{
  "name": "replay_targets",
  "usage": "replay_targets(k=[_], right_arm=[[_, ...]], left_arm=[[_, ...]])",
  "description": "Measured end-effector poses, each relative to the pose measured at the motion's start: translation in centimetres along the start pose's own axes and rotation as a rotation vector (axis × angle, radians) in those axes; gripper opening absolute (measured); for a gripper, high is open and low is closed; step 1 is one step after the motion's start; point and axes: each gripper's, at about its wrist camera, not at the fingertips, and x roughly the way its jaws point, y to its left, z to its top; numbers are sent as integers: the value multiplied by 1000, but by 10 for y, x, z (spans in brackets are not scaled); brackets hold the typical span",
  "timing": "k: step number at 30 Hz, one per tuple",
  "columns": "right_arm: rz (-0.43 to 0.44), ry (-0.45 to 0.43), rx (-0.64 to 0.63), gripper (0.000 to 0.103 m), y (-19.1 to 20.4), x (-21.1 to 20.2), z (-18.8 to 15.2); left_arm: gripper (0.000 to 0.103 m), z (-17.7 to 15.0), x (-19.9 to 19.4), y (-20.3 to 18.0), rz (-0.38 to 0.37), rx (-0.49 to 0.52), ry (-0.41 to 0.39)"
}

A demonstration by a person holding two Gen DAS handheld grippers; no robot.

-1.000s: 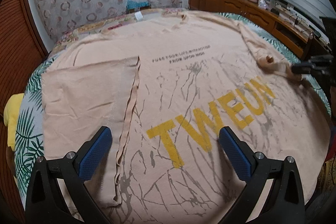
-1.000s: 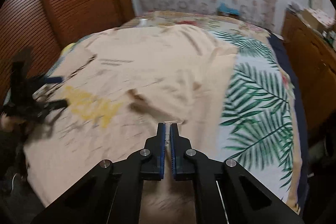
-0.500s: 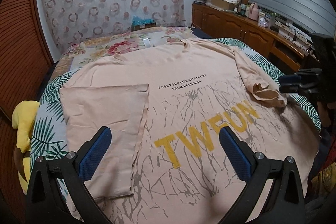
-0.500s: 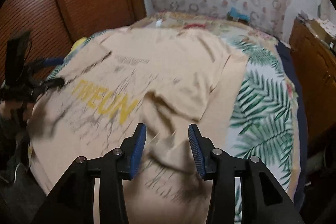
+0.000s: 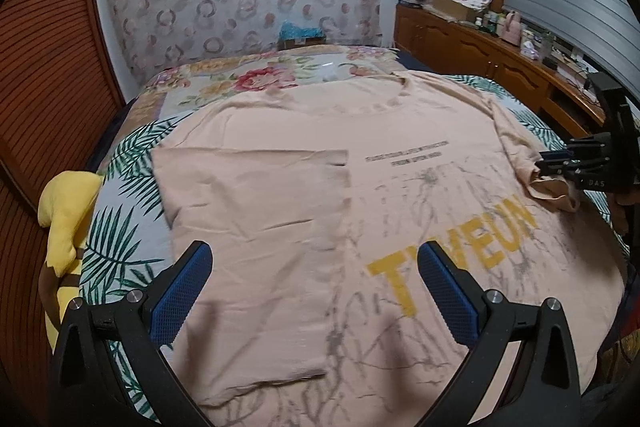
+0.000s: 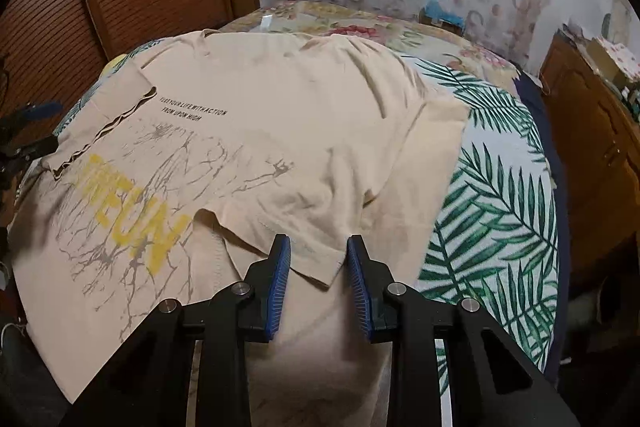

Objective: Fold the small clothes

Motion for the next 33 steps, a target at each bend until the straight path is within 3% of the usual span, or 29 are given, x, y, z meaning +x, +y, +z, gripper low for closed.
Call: replay_targets(k=[3, 18, 20, 22, 24, 29, 31, 33], right_arm=[[-5, -10, -52, 5, 8, -3, 8], [119, -103, -105, 5, 20, 38, 87], [136, -118, -88, 14, 16, 42, 89], [144, -137, -59, 35, 9, 40, 87], [152, -153, -37, 41, 3, 37, 82], [67, -148, -26, 41, -19, 34, 65], [35, -141, -16, 51, -27, 36, 59], [2, -133, 3, 55, -37, 41, 54]], left_arm=[[103, -2, 1, 6, 12, -6, 2], [103, 3, 2, 37, 80, -64, 8], [103, 3, 4, 39, 80, -72, 11], [103, 3, 5, 40, 84, -73, 15], [103, 4, 7, 42, 90, -70, 15], [103, 12, 15, 56, 106, -78, 11], [103, 17, 20, 64, 113, -86, 13], [103, 22, 25, 72, 117, -88, 14]])
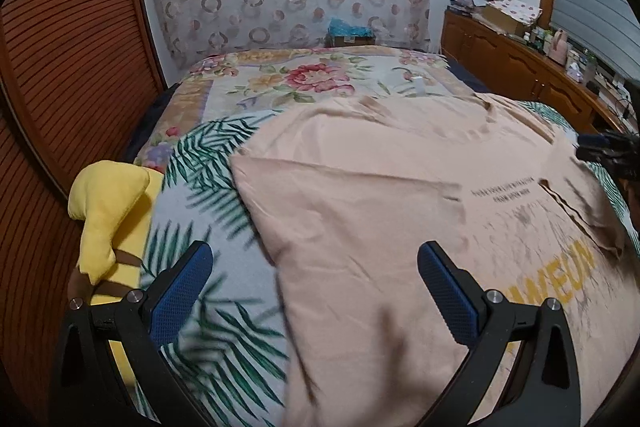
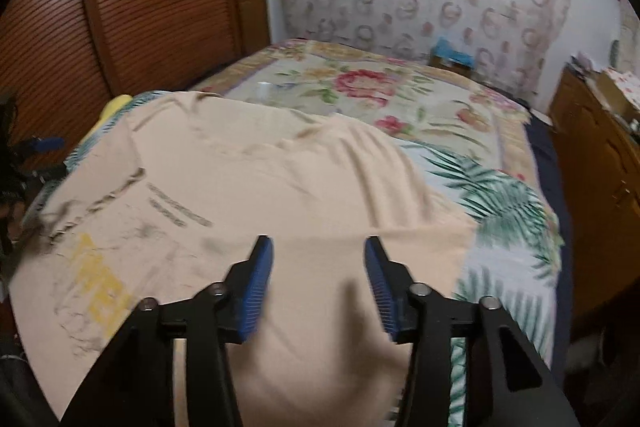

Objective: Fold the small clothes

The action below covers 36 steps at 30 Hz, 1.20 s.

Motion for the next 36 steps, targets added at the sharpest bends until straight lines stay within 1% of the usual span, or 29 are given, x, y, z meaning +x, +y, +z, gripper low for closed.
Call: replay_targets(k=[4, 6, 11, 12, 14, 15, 20, 23, 27, 29, 33, 36], right_arm=[[-62, 16, 39, 55, -17, 7, -4], [-98, 19, 55, 55, -23, 11, -5], [-129, 23, 80, 55, -33, 24, 4], [-135, 26, 86, 55, -36, 27, 5], [-144, 32, 92, 55, -34, 36, 10], [-153, 36, 96, 55, -36, 38, 11], [-164, 45, 107, 55, -37, 44, 16], [-158, 53, 110, 55, -43, 44, 12], [-147, 53, 120, 55, -45, 48, 13], [-139, 52, 126, 55, -46, 48, 13], [-135, 57, 125, 55, -45, 49, 17], [-121, 66, 116, 55, -47, 53, 20]], left_arm=[[102, 10, 15, 17, -21, -15, 18], [98, 16, 24, 23, -40, -15, 36], [85, 27, 41, 31, -47, 3, 74], [83, 30, 46, 33, -53, 1, 80], [77, 32, 52, 39, -57, -11, 89], [76, 33, 55, 43, -60, -21, 94], [67, 36, 69, 57, -56, -67, 118], [62, 36, 76, 63, -50, -88, 133], [60, 37, 82, 64, -50, -86, 139], [56, 39, 83, 63, -51, -80, 140], [55, 43, 87, 65, -57, -73, 142], [41, 48, 90, 67, -57, -81, 144]])
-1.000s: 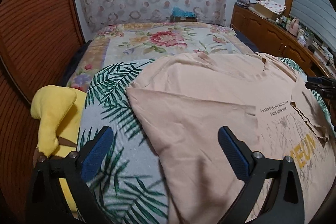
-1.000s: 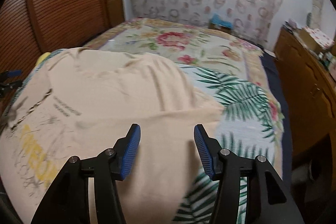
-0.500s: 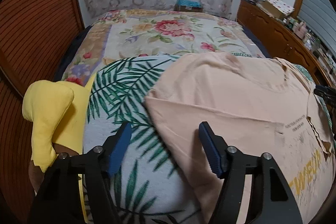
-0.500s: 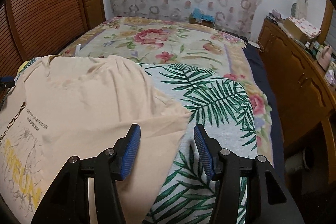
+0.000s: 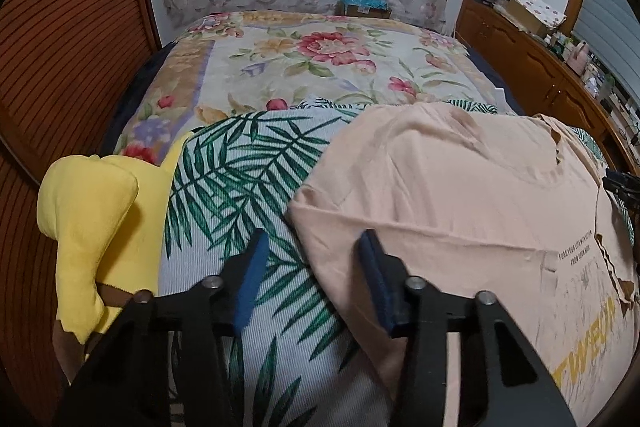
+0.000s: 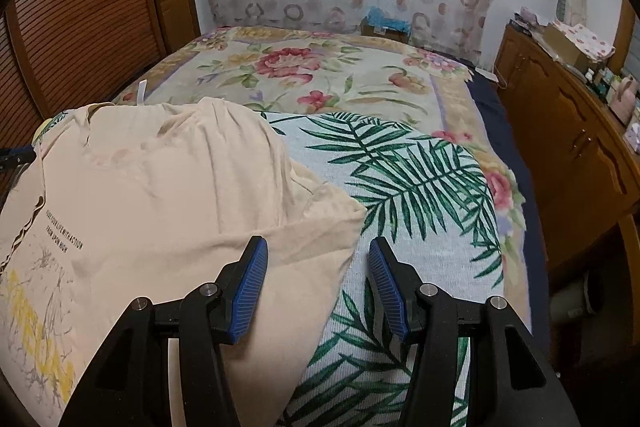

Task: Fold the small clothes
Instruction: 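Grasp the shirt hem with both grippers and lift it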

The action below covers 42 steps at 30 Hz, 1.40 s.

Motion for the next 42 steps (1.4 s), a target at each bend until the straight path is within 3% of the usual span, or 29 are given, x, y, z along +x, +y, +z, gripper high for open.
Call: replay_targets(k=[2, 3, 4, 7, 14, 20, 24, 28, 33, 42], right_arm=[[17, 0, 3, 55, -2, 3, 1], [28, 1, 4, 48, -3, 4, 2], [48, 0, -4, 32, -2, 4, 3], [85, 11, -27, 11, 1, 3, 4], [68, 7, -51, 10, 2, 1, 1], [71, -27, -47, 6, 0, -6, 2], [126, -129, -6, 6, 2, -32, 5], [132, -211, -17, 6, 6, -65, 4], [110, -248, -48, 6, 16, -91, -5], [101, -311, -66, 6, 29, -137, -31]], left_arm=[[20, 2, 0, 1, -26, -32, 7], [15, 2, 0, 2, -55, -48, 12], [11, 2, -1, -1, -64, -47, 13], [7, 1, -2, -9, -60, -23, 12], [3, 6, -6, -11, -54, -8, -5], [2, 11, -30, -21, -102, 18, -64], [2, 9, -80, -46, -160, 58, -171], [2, 5, -111, -58, -174, 95, -223], [2, -2, -121, -48, -140, 83, -240], [2, -43, -193, -60, -193, 99, -339]])
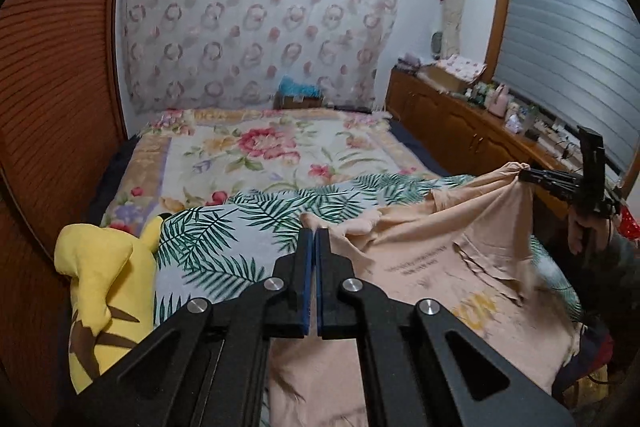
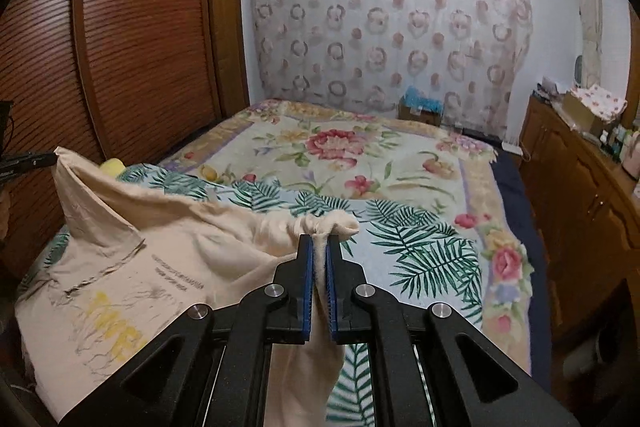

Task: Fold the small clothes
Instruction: 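Grasp the shirt hem with both grippers and lift it, then fold the lifted hem toward the collar and open both grippers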

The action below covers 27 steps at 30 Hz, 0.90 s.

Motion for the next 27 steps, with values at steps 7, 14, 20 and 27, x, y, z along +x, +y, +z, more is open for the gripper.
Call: replay_targets(k=[7, 14, 20, 27], right_arm=[[1, -63, -22, 6, 22, -75, -33], [-8, -68, -13, 6, 45, -143, -93], [-9, -61, 4, 6, 70, -211, -126], [-32, 11, 29, 6, 69, -231, -142]], left_arm=[[2, -43, -73, -13, 13, 5, -57], [2, -102, -138, -19, 37, -26, -82], [2, -128, -164, -24, 51, -54, -79], [2, -142, -160, -22, 97, -43, -49]])
